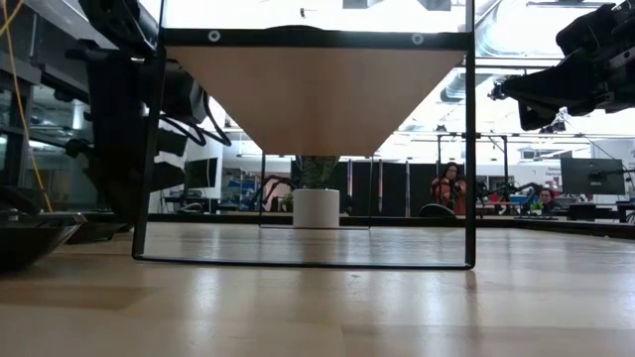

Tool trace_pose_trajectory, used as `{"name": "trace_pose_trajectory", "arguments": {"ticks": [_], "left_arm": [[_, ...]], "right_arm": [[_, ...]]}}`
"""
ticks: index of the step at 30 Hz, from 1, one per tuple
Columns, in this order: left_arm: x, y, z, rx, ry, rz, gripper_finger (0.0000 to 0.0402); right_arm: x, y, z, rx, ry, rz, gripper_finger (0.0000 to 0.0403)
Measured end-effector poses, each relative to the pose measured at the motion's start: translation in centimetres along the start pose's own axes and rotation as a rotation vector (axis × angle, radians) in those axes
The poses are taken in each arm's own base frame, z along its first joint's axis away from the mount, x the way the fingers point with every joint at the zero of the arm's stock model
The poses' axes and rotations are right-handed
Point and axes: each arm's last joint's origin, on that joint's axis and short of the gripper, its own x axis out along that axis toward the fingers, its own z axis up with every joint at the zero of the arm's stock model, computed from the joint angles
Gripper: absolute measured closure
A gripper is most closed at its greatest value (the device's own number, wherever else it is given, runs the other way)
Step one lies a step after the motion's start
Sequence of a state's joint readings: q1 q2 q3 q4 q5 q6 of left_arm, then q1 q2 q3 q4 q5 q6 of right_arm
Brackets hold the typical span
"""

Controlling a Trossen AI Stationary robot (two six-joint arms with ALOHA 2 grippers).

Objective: Pick & Place Mini shaped plates
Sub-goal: Stack the black leaf shaped plate on top of the black leaf shaped plate on the shelf

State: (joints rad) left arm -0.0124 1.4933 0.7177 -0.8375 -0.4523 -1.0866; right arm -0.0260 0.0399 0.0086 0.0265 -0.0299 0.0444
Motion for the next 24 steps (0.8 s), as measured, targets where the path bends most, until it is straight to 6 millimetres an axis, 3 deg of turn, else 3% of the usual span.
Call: {"name": "trace_pose_trajectory", "arguments": {"ticks": [19, 24], "left_arm": [[0.25, 0.04, -0.32, 0.026, 0.057, 0.018, 0.0301], [0.25, 0.05, -0.33, 0.027, 0.058, 0.019, 0.0324]], "right_arm": [[0.0, 0.0, 0.01, 0.0, 0.0, 0.0, 0.0391], [0.0, 0.0, 0.0, 0.0, 0.0, 0.0, 0.0391]]}}
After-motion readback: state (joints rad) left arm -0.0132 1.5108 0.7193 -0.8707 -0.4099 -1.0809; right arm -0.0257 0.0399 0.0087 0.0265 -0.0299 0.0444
